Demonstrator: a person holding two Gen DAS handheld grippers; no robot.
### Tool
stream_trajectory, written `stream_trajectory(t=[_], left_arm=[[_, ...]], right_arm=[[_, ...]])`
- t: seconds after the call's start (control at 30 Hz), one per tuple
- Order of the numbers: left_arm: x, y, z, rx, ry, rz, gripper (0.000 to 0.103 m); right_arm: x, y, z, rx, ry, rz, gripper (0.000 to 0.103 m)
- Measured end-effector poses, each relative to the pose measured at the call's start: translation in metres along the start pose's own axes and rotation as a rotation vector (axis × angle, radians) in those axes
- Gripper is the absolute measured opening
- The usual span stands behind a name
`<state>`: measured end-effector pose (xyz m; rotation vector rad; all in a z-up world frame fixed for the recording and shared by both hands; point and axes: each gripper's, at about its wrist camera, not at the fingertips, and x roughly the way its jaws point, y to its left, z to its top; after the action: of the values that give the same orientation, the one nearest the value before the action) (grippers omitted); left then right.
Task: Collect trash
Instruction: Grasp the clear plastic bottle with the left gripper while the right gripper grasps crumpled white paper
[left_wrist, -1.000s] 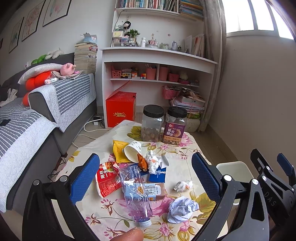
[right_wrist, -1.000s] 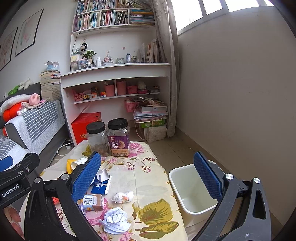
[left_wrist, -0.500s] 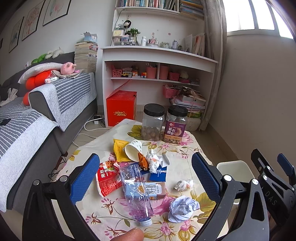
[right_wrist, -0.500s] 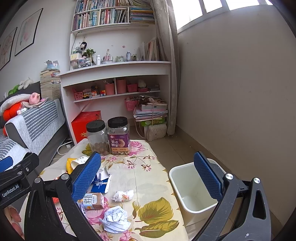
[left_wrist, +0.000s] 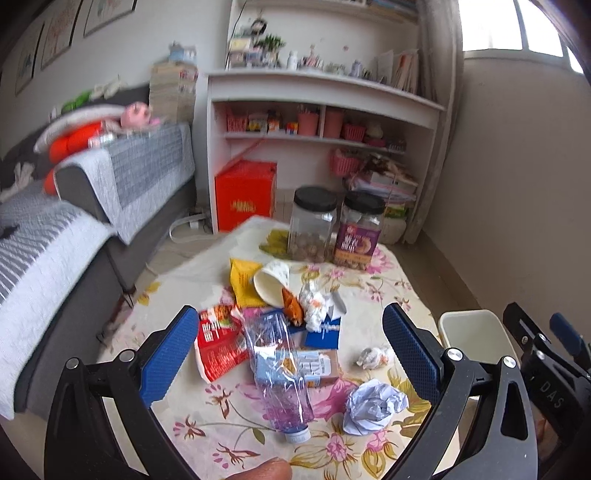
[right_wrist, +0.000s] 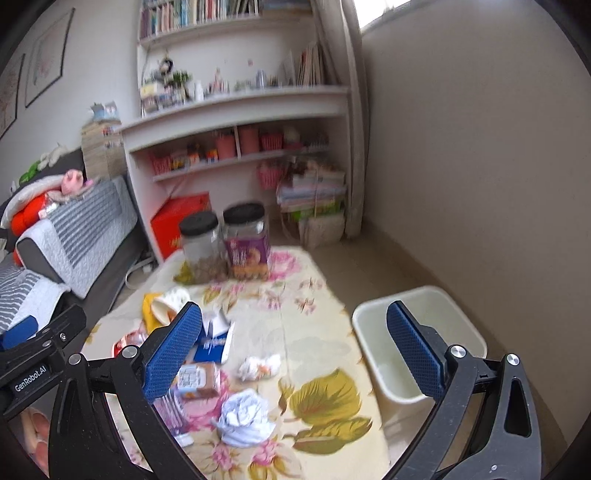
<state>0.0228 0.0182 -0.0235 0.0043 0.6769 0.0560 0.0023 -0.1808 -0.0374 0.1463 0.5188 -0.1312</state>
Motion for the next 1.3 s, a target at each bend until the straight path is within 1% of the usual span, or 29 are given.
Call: stream_trajectory(t=[0.03,0.07,0.1,0.13,0.17,0.2,0.23,0.27,0.3,0.33,0.37,0.4,0.43,0.47,0.5,0.53,0.63,0.67,0.77,0.87,0.9,0.97,1.0,1.03,1.07,1.17,1.23,1.3], left_arm=[[0.007,0.003,0.002,0.012,0.057,0.007,0.097],[0.012,0.007,0.003,-0.007,0.069,-0.013,0.097],[0.019,0.009,0.003,-0.014,0.104,-0.026,0.097],[0.026,0.012,0.003,-0.018,0.146,-0.033,0.097],[0.036,0.014,0.001,-0.029,0.171,-0.043,0.097],[0.046,0.017,-0.002,-0.041,0.220,-0.048,0.097],[0.056,0.017,-0.005,-0.041,0.233,-0.037,0.097],[0.068,0.019,-0.010,-0.052,0.292,-0.032,0.097],[0.080,0.020,-0.015,-0.049,0.320,-0.019,0.097],[0.092,0.020,-0.022,-0.053,0.374,-0.020,0.097],[0.101,0.021,-0.027,-0.061,0.405,-0.033,0.097],[0.110,0.021,-0.031,-0.073,0.438,-0.051,0.097],[0.116,0.022,-0.033,-0.093,0.463,-0.069,0.097],[0.124,0.024,-0.037,-0.122,0.490,-0.081,0.097],[0.130,0.025,-0.039,-0.155,0.515,-0.090,0.097],[0.139,0.029,-0.042,-0.188,0.535,-0.082,0.097],[0.158,0.032,-0.045,-0.273,0.599,-0.108,0.097],[0.163,0.032,-0.045,-0.295,0.614,-0.122,0.097],[0.175,0.029,-0.043,-0.320,0.636,-0.125,0.097],[0.184,0.023,-0.041,-0.308,0.637,-0.106,0.096],[0.189,0.021,-0.040,-0.305,0.639,-0.098,0.094],[0.196,0.018,-0.041,-0.297,0.657,-0.094,0.083],[0.199,0.018,-0.041,-0.289,0.668,-0.092,0.073],[0.200,0.019,-0.042,-0.283,0.675,-0.090,0.062],[0.203,0.019,-0.043,-0.278,0.682,-0.092,0.061],[0.199,0.020,-0.041,-0.270,0.665,-0.096,0.061],[0.189,0.021,-0.037,-0.254,0.643,-0.105,0.061],[0.175,0.021,-0.031,-0.238,0.611,-0.125,0.061]], right_arm=[[0.007,0.000,0.001,-0.003,0.052,0.002,0.096],[0.013,-0.001,0.002,-0.010,0.100,0.001,0.096],[0.019,-0.002,0.003,-0.024,0.135,-0.009,0.096],[0.030,-0.004,0.003,-0.026,0.221,-0.015,0.096],[0.039,-0.004,0.003,-0.025,0.277,-0.011,0.096],[0.047,-0.006,0.004,-0.033,0.319,-0.006,0.096],[0.057,-0.007,0.002,-0.026,0.365,0.019,0.096],[0.063,-0.009,-0.001,-0.019,0.380,0.034,0.096],[0.069,-0.011,-0.004,-0.026,0.399,0.031,0.096],[0.076,-0.015,-0.010,-0.032,0.430,0.027,0.096],[0.081,-0.017,-0.015,-0.043,0.442,0.016,0.096],[0.086,-0.021,-0.020,-0.039,0.473,0.014,0.096],[0.093,-0.025,-0.026,-0.017,0.522,0.025,0.096],[0.097,-0.028,-0.029,-0.006,0.540,0.041,0.096],[0.099,-0.030,-0.029,0.009,0.552,0.063,0.096],[0.101,-0.031,-0.030,0.007,0.558,0.073,0.096],[0.106,-0.033,-0.035,-0.011,0.567,0.077,0.096],[0.108,-0.035,-0.037,-0.007,0.579,0.085,0.096],[0.113,-0.038,-0.044,0.006,0.608,0.121,0.096],[0.110,-0.032,-0.053,-0.046,0.612,0.169,0.096],[0.109,-0.028,-0.057,-0.077,0.611,0.182,0.096],[0.106,-0.020,-0.068,-0.169,0.605,0.193,0.096],[0.105,-0.016,-0.072,-0.205,0.601,0.196,0.096],[0.105,-0.013,-0.079,-0.240,0.601,0.207,0.096],[0.106,-0.011,-0.082,-0.248,0.606,0.224,0.096],[0.106,-0.003,-0.083,-0.204,0.611,0.295,0.096],[0.109,-0.001,-0.078,-0.138,0.609,0.329,0.096],[0.113,0.000,-0.075,-0.077,0.623,0.341,0.096]])
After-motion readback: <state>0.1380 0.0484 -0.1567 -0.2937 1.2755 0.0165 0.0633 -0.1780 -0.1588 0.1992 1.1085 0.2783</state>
